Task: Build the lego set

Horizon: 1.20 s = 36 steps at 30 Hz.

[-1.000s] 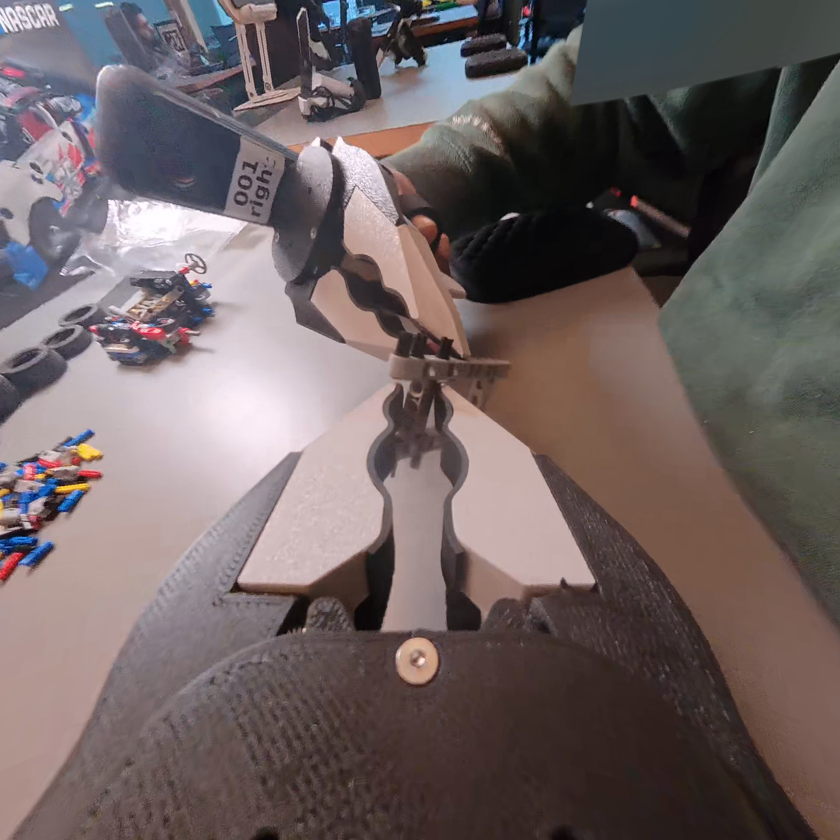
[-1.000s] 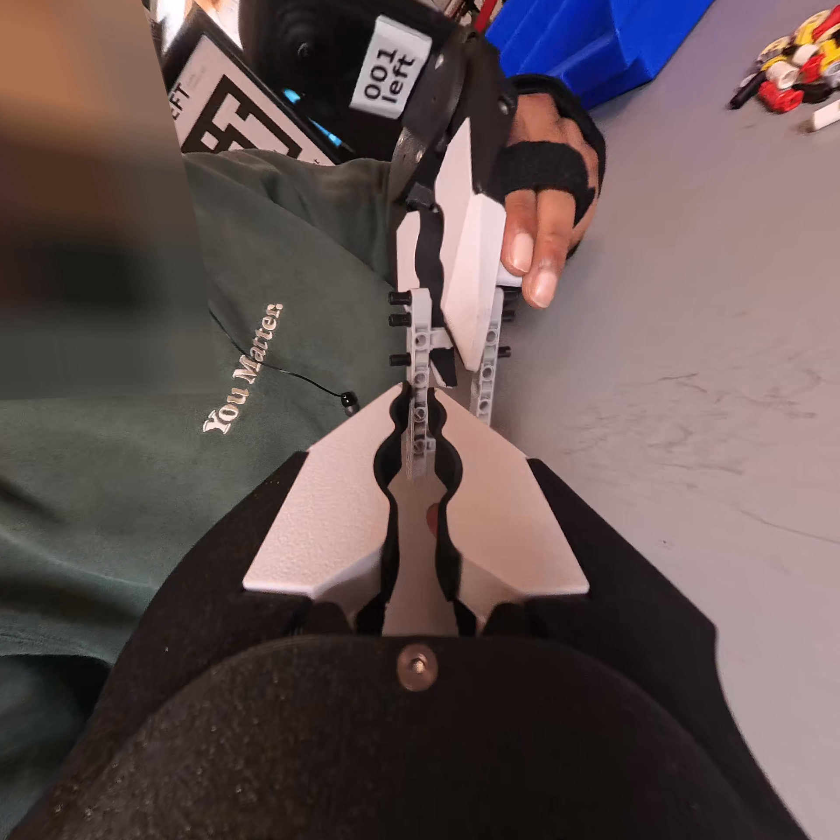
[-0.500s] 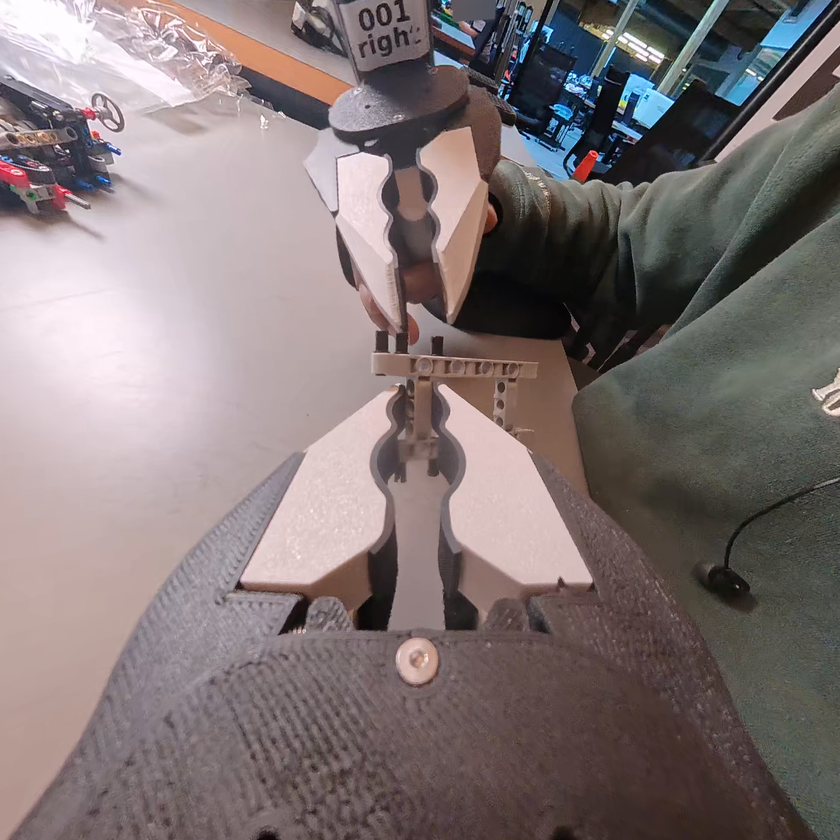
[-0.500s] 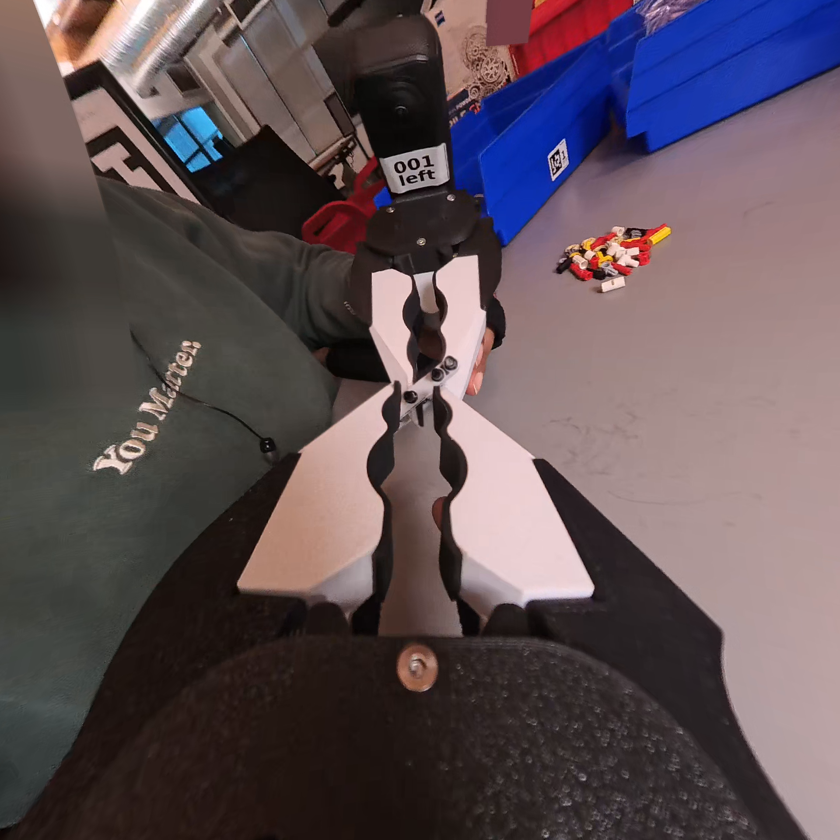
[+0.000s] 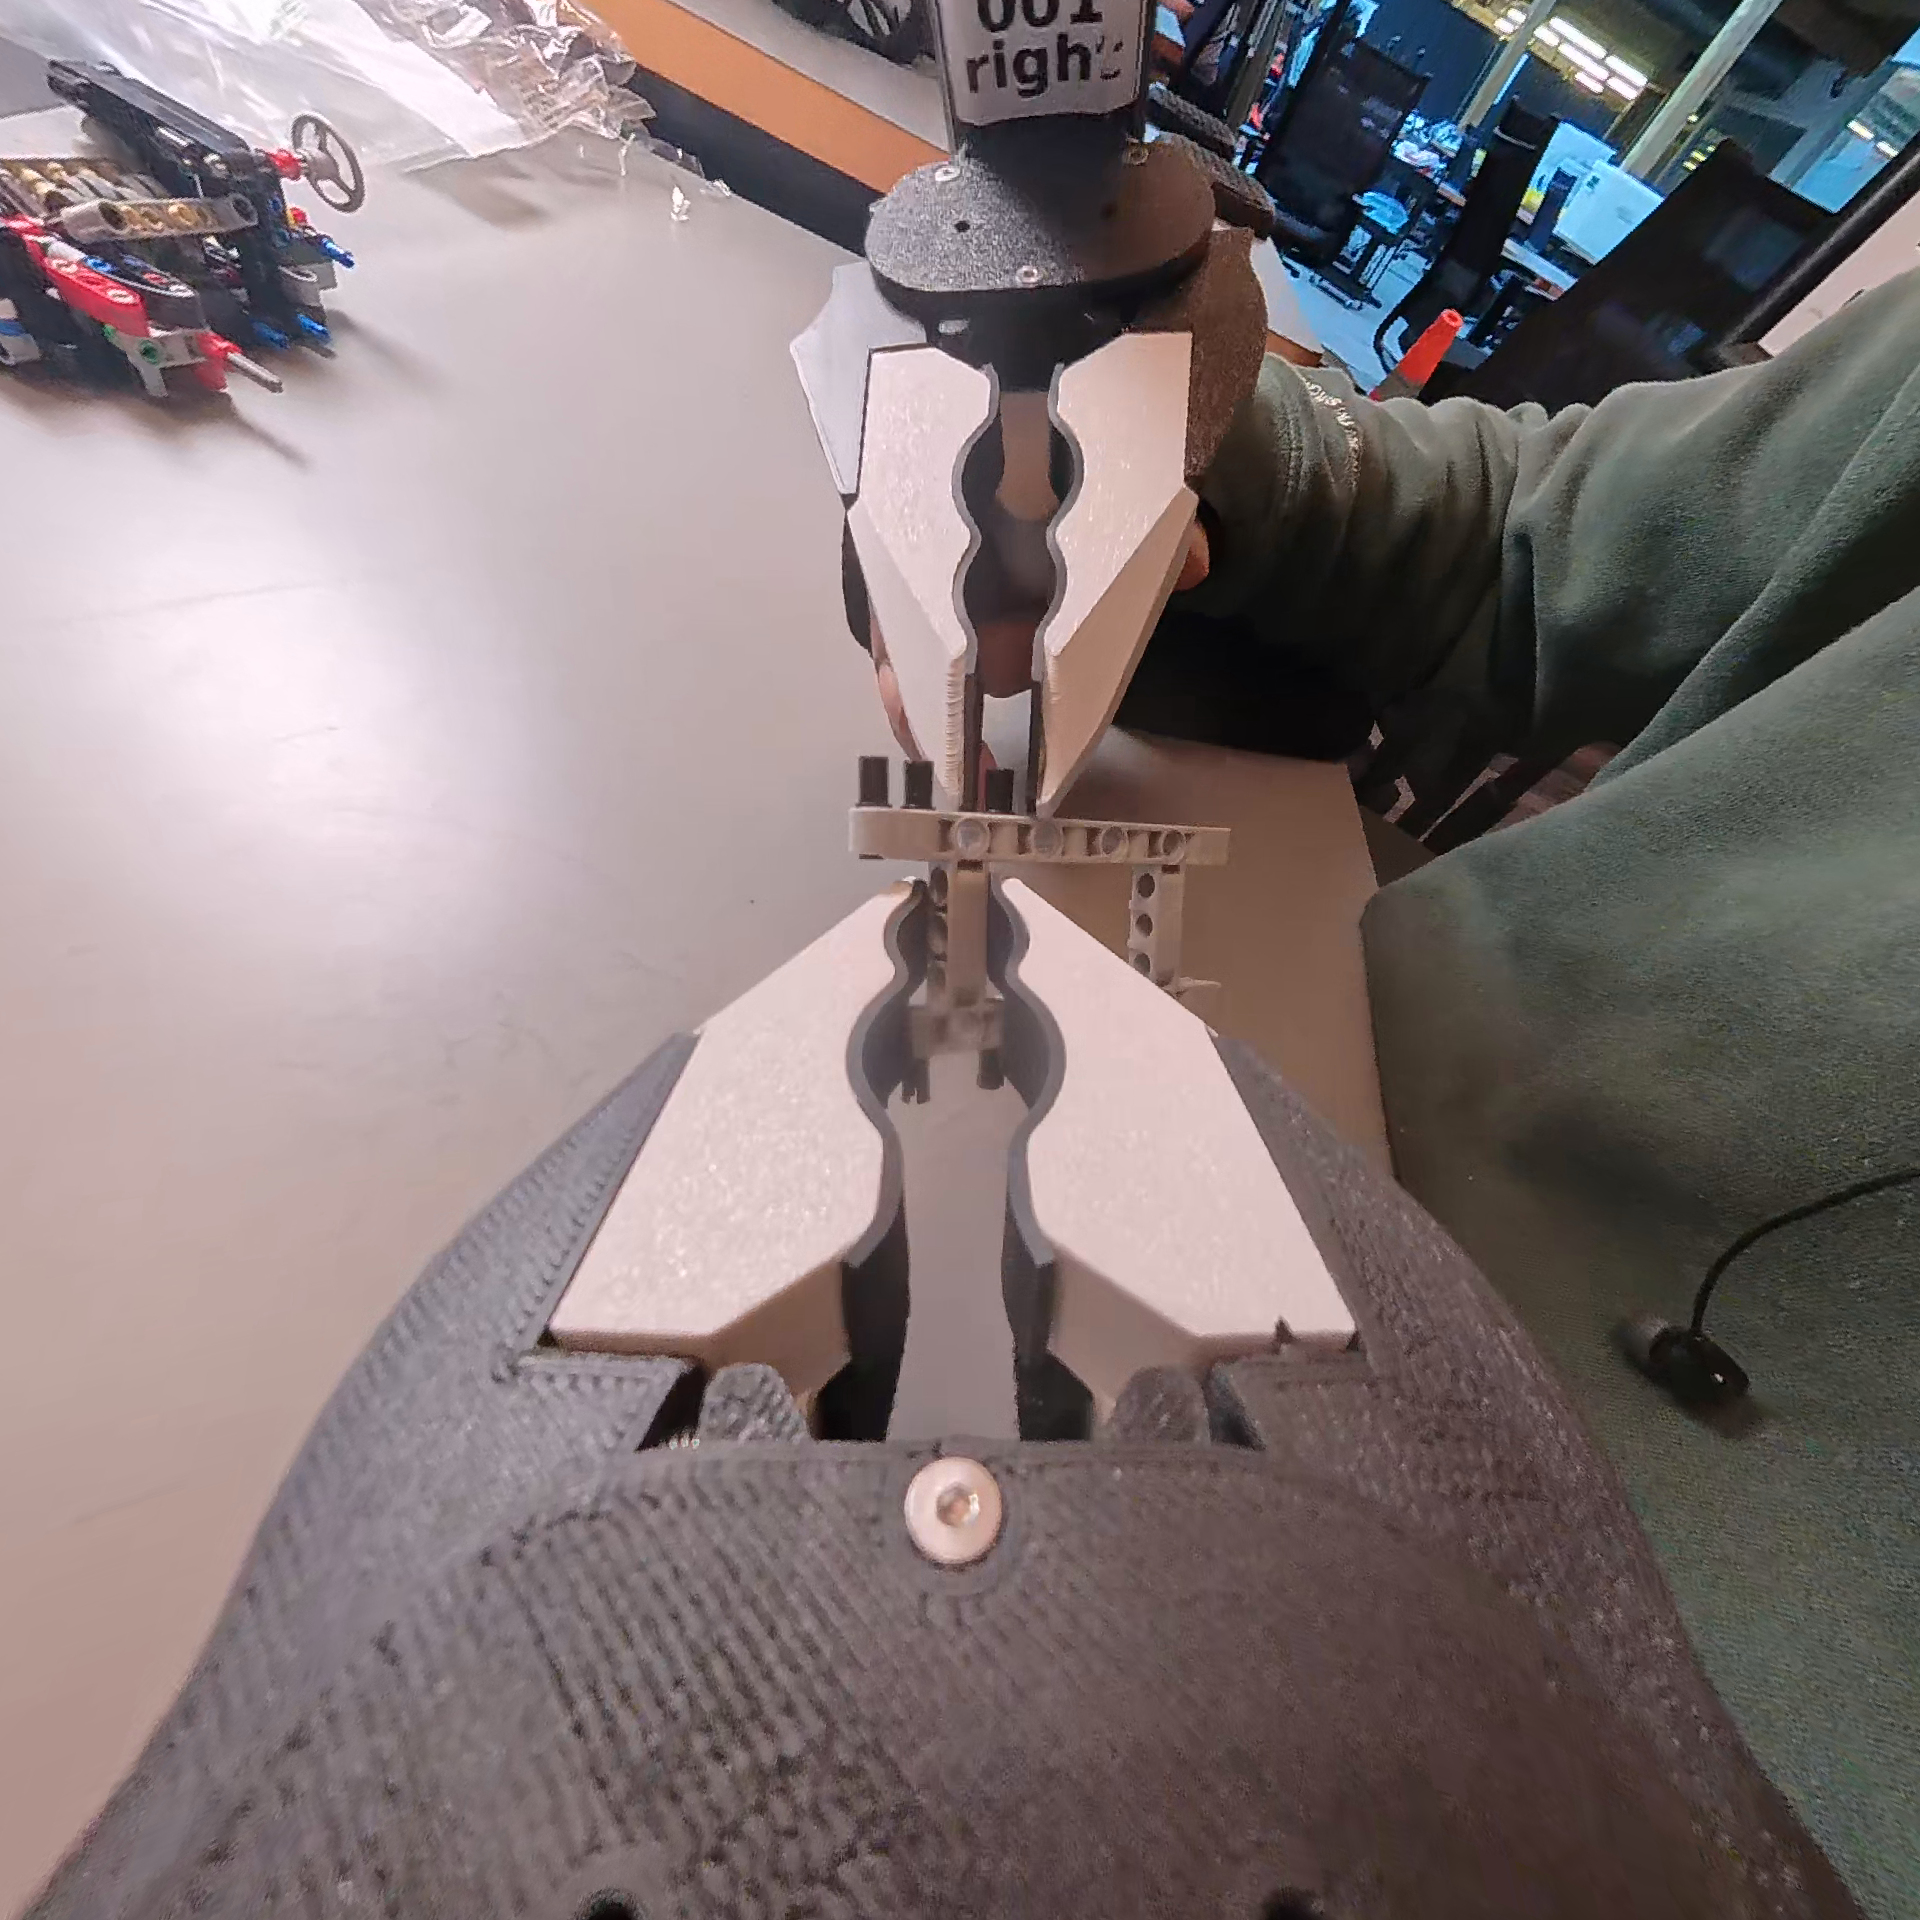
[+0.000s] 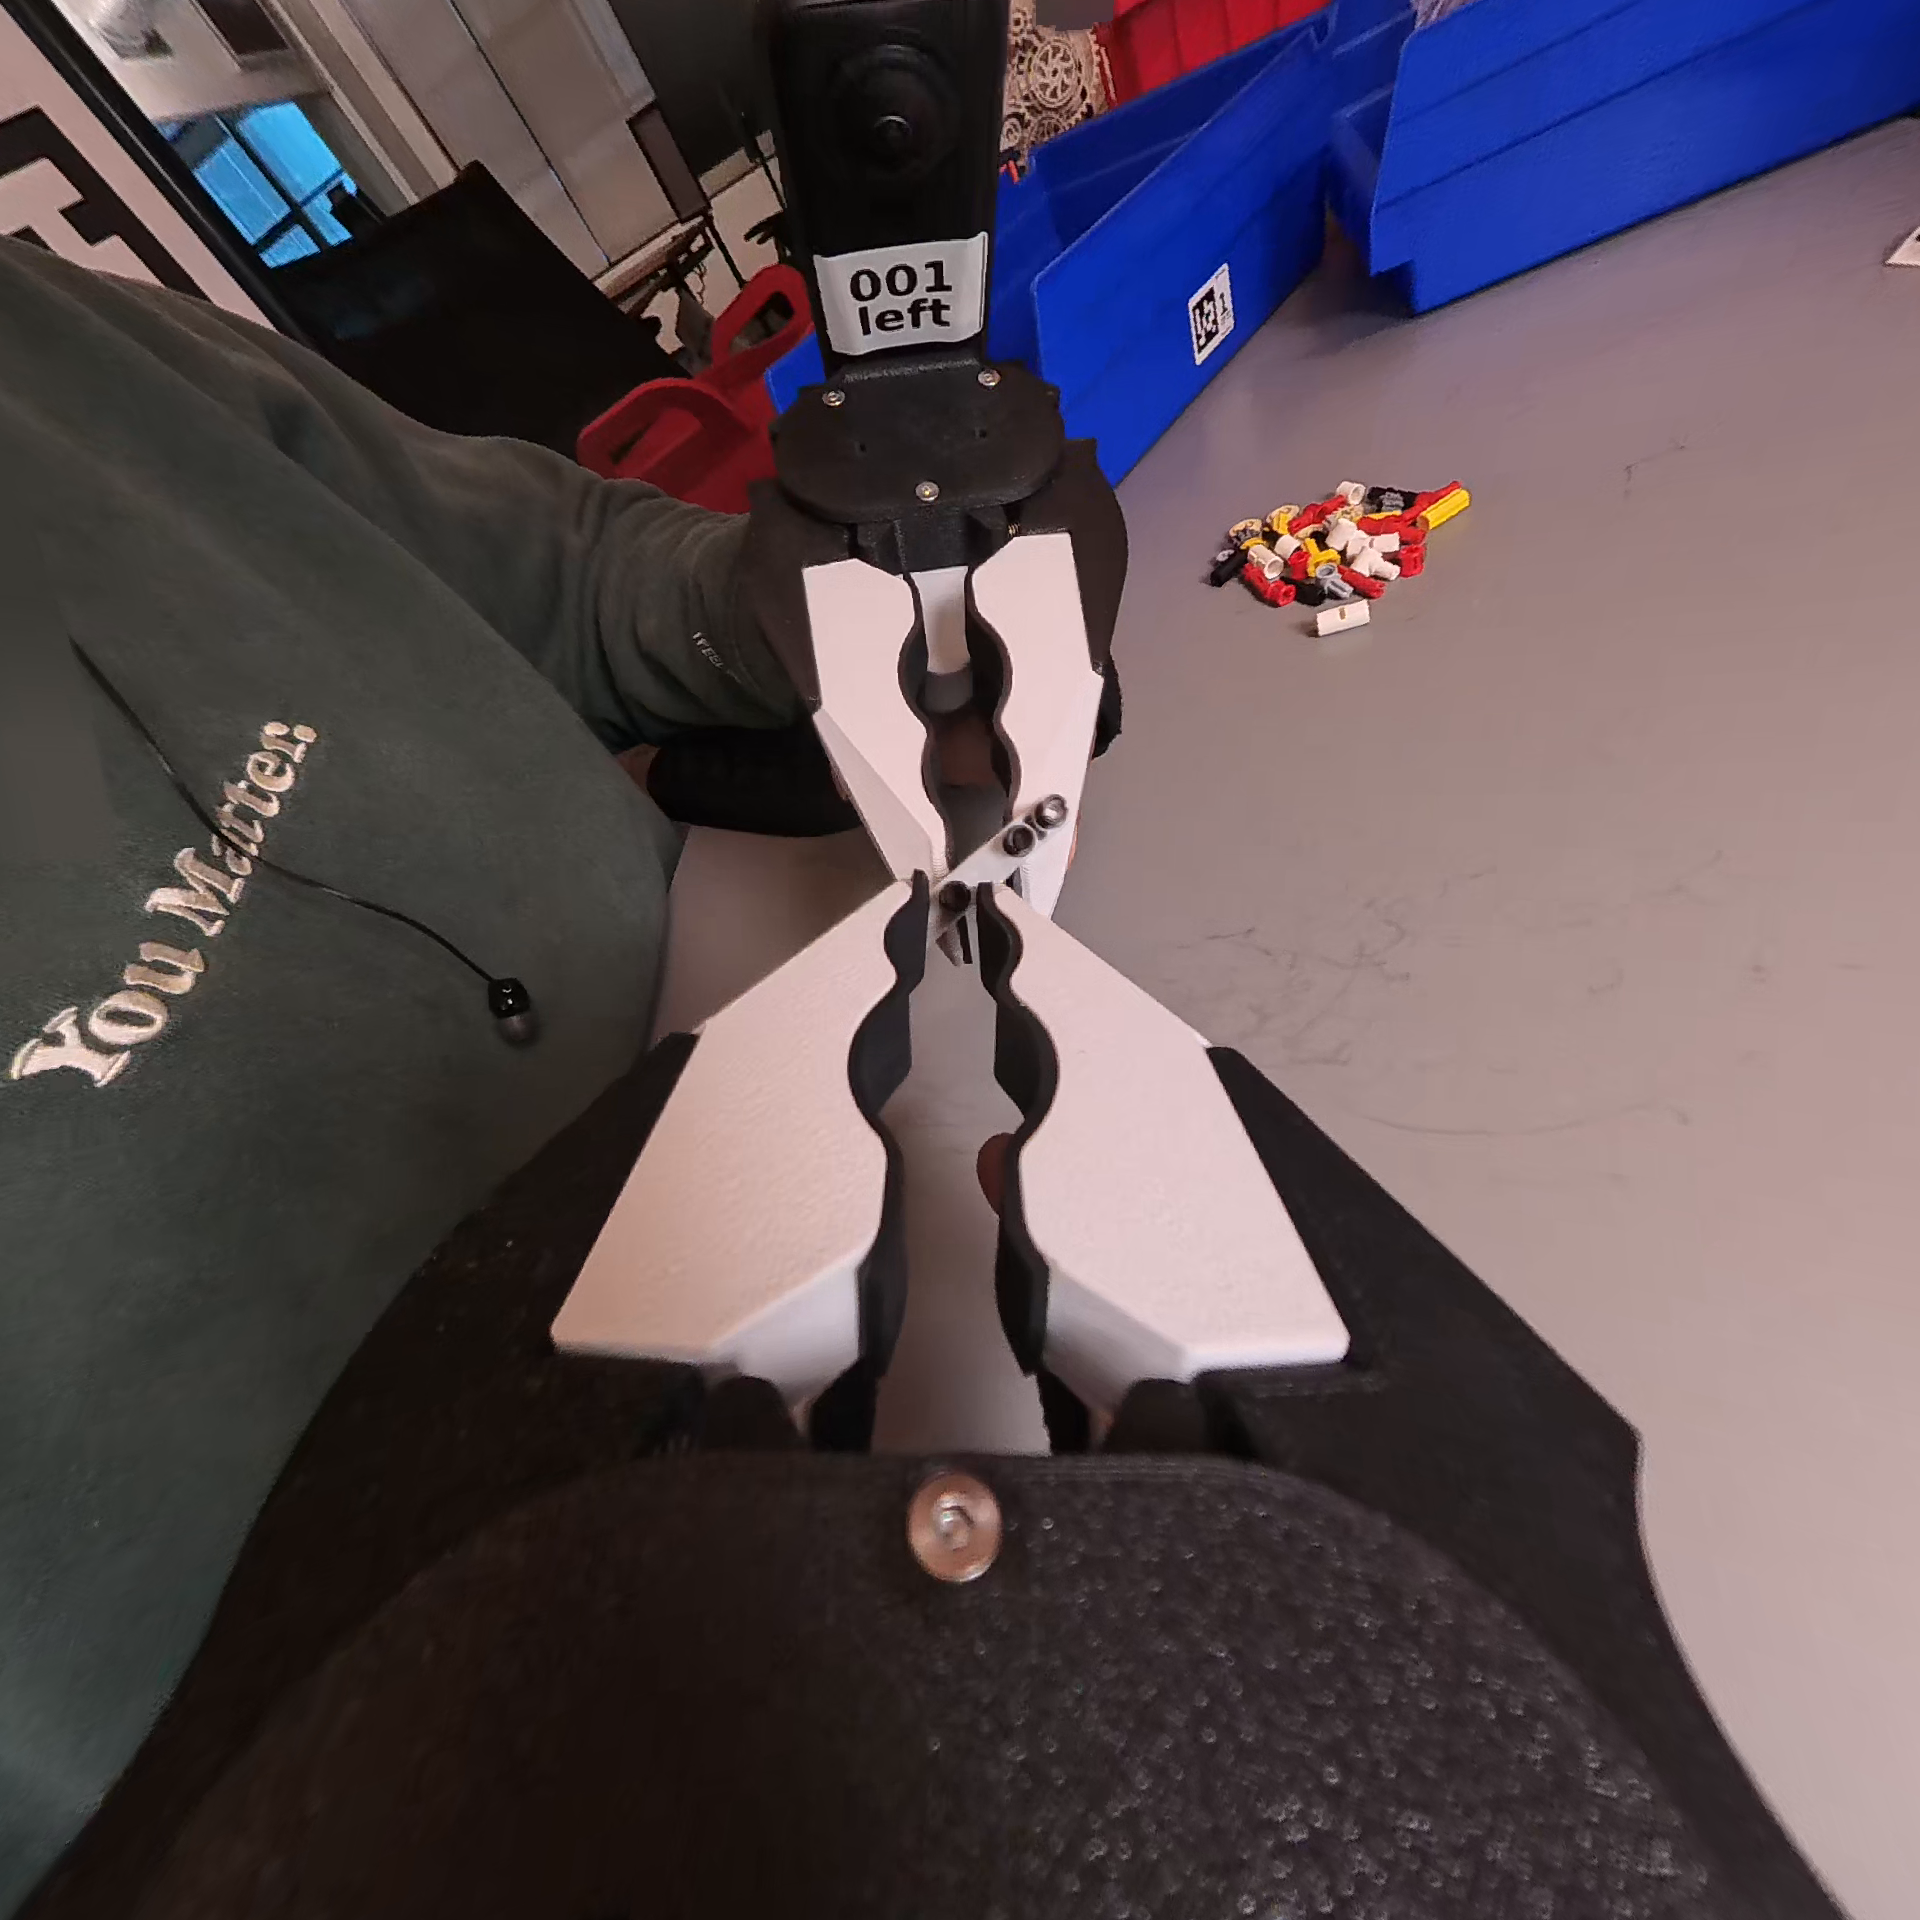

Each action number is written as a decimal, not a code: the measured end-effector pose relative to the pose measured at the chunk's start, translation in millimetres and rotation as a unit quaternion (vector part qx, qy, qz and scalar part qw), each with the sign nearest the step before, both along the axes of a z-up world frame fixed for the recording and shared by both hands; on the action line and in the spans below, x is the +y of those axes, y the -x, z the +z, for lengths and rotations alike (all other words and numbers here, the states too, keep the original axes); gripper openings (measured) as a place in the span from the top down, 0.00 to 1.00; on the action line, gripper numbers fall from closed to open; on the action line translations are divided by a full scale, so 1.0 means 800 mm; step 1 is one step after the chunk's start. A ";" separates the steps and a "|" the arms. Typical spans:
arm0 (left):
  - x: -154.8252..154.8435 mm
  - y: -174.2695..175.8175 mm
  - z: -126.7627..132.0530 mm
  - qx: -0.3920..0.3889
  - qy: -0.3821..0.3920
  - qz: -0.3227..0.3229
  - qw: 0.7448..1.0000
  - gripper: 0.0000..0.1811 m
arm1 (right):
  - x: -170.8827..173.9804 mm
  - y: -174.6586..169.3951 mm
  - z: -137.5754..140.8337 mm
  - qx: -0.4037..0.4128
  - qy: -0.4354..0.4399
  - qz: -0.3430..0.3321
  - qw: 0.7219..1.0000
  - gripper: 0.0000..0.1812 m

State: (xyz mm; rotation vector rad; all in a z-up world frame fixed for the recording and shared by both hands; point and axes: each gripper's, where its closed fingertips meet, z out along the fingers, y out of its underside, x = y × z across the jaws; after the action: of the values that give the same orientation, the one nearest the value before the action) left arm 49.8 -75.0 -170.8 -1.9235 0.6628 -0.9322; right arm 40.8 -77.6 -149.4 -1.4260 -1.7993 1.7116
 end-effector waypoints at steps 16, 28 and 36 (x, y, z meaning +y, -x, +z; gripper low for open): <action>-0.014 -0.010 0.024 -0.119 0.045 -0.043 0.991 0.94 | -0.004 -0.011 0.012 0.054 0.048 0.042 0.997 0.98; -0.023 0.001 0.069 -0.344 0.156 -0.106 0.920 0.77 | 0.002 -0.012 0.021 0.043 0.167 0.059 0.983 0.99; -0.025 0.000 0.073 -0.335 0.131 -0.107 0.927 0.75 | 0.004 -0.011 0.024 0.041 0.192 0.058 0.979 0.99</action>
State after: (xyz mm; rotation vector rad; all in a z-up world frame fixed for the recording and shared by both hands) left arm 49.5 -95.0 -112.7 -1.6045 0.3474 -1.7804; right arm 49.8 -74.5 -130.0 -1.3839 -1.5964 2.2371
